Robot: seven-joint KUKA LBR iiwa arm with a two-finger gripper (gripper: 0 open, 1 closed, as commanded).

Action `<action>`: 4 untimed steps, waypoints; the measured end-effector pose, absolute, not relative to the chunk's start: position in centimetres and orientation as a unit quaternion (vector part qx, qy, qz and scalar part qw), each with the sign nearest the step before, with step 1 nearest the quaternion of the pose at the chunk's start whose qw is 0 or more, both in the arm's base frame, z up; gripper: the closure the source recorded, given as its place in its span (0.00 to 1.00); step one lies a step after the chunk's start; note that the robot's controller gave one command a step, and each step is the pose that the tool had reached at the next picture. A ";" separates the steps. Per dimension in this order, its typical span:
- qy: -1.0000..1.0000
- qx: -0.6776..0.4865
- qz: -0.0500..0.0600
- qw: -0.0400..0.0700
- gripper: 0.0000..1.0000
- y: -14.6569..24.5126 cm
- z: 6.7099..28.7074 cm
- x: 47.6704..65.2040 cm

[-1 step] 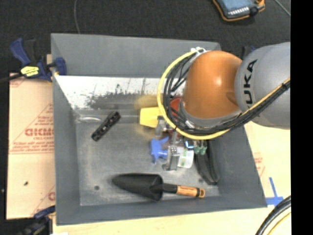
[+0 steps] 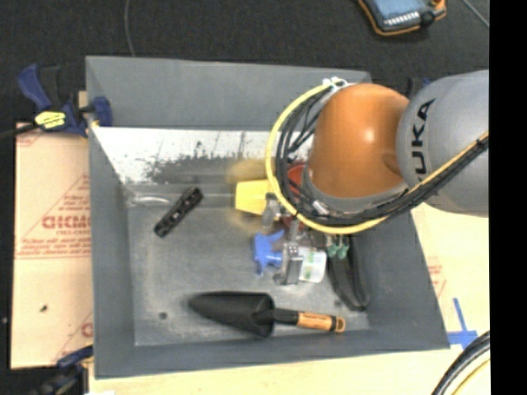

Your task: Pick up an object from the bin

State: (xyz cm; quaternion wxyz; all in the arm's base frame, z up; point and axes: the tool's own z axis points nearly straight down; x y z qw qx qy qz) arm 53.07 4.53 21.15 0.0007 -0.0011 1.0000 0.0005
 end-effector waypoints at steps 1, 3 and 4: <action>1.000 -0.016 0.001 0.002 0.00 8.5 7.2 48.5; 1.000 -0.020 0.003 0.009 0.00 8.5 6.2 48.6; 1.000 -0.026 0.003 0.013 0.00 12.7 7.0 48.8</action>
Offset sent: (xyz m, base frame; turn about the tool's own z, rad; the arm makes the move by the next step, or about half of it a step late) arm -0.0540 0.0395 -0.0712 -0.0860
